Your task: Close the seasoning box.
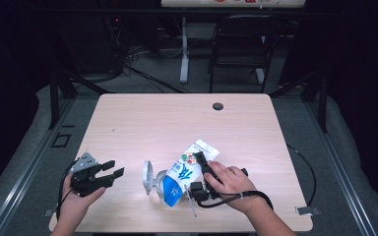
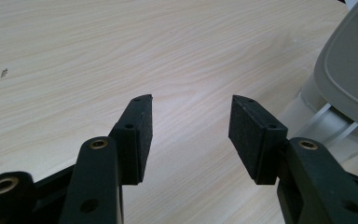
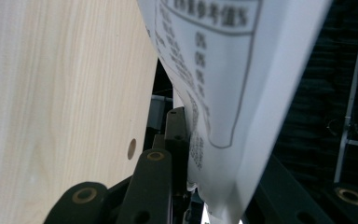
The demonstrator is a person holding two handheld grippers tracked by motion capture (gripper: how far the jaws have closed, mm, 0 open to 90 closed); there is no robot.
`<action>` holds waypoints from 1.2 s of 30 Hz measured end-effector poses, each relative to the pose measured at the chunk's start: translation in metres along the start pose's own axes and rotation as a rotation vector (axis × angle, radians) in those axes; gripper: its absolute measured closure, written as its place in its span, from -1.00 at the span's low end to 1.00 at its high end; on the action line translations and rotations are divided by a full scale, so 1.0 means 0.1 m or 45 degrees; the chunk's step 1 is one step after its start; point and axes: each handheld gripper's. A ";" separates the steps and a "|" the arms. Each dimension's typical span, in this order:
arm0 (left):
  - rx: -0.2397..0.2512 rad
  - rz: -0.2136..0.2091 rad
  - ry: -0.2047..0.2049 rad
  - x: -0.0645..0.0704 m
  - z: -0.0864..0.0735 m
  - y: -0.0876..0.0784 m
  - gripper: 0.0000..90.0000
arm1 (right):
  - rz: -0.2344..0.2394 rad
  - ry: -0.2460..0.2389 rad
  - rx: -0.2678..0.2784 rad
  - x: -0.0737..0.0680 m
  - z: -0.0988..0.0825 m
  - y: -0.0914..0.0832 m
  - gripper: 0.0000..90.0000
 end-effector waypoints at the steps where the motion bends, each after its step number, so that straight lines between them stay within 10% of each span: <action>1: -0.001 -0.001 0.001 0.00 0.00 0.00 0.12 | 0.002 0.022 0.012 -0.02 0.00 0.00 0.76; 36: -0.001 0.001 0.000 0.00 0.00 0.00 0.12 | 0.254 0.745 -0.103 -0.22 -0.05 -0.07 0.76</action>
Point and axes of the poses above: each handheld gripper's, and its own axes: y roughly forward along the jaws, z roughly out of its top, x roughly to its right, and after that the axes turned 12 degrees about -z, right-handed
